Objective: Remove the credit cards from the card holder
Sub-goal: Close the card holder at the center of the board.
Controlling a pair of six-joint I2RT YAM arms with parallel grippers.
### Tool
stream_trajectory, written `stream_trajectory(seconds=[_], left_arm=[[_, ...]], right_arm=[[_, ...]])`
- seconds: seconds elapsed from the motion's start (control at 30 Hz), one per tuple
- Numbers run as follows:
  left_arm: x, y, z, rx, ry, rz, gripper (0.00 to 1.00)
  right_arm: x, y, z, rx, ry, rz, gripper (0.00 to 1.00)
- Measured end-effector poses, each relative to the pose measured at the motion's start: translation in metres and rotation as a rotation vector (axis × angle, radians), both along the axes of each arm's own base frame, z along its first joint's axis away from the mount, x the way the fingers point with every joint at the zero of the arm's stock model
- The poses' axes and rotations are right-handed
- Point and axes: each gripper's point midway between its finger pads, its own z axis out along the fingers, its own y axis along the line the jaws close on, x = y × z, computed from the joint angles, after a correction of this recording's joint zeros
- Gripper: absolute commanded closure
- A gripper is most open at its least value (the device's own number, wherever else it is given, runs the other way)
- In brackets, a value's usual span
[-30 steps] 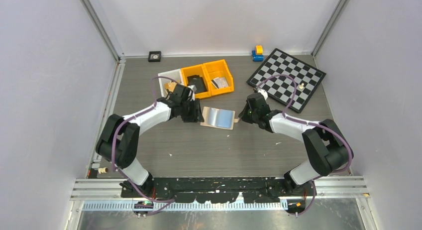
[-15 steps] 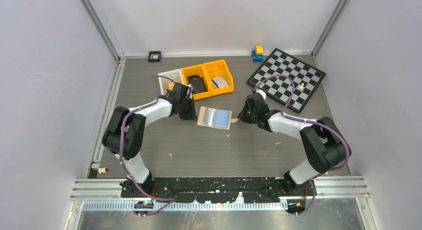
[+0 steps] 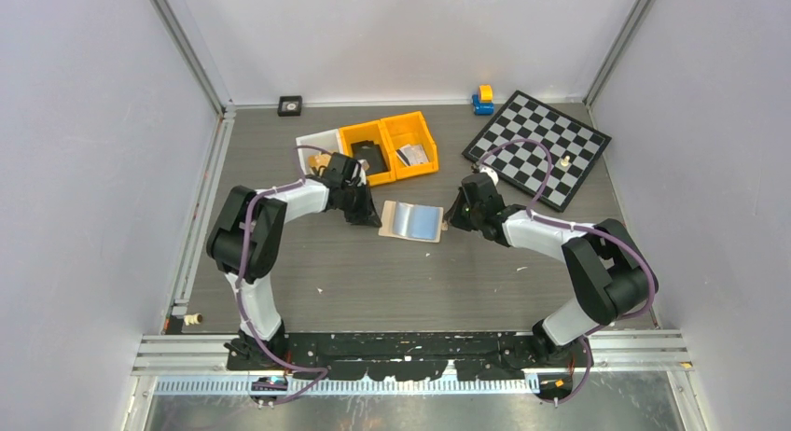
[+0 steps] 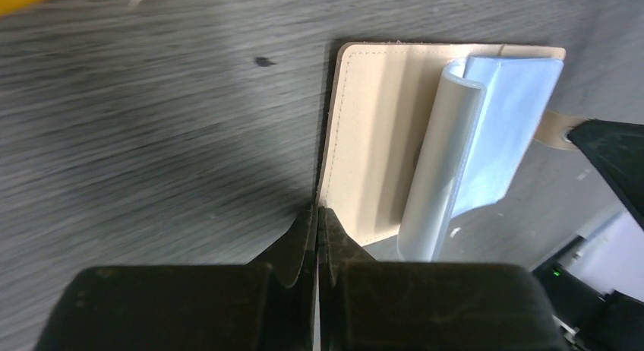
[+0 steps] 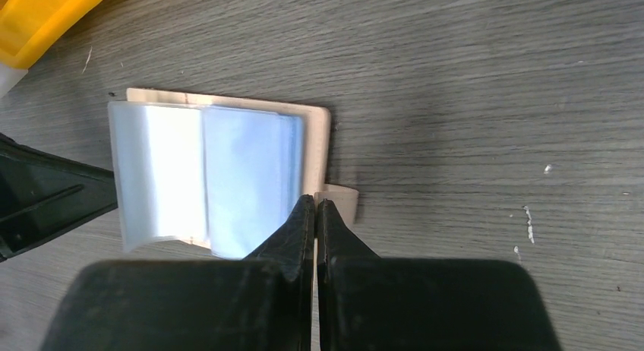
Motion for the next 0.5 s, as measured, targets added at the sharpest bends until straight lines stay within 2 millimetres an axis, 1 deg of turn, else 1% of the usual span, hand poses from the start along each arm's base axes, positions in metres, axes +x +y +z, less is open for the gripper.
stream_trajectory(seconds=[0.1,0.2,0.3,0.37,0.5], left_arm=[[-0.004,-0.014,0.001,-0.086,0.024,-0.014,1.00],[-0.014,-0.028,0.003,-0.195,0.058,-0.027,1.00],[-0.019,-0.042,0.005,-0.286,0.086,-0.048,1.00],[-0.020,-0.047,0.005,-0.315,0.095,-0.058,1.00],[-0.020,-0.055,0.014,-0.383,0.088,-0.071,1.00]], right_arm=[[0.000,0.001,0.000,0.002,0.001,0.002,0.99],[0.000,0.002,-0.001,0.008,0.005,0.009,0.99],[-0.002,0.003,-0.007,0.006,0.021,0.014,1.00],[-0.002,0.003,-0.010,0.002,0.029,0.013,0.99],[-0.001,0.002,-0.009,0.004,0.027,0.010,0.99]])
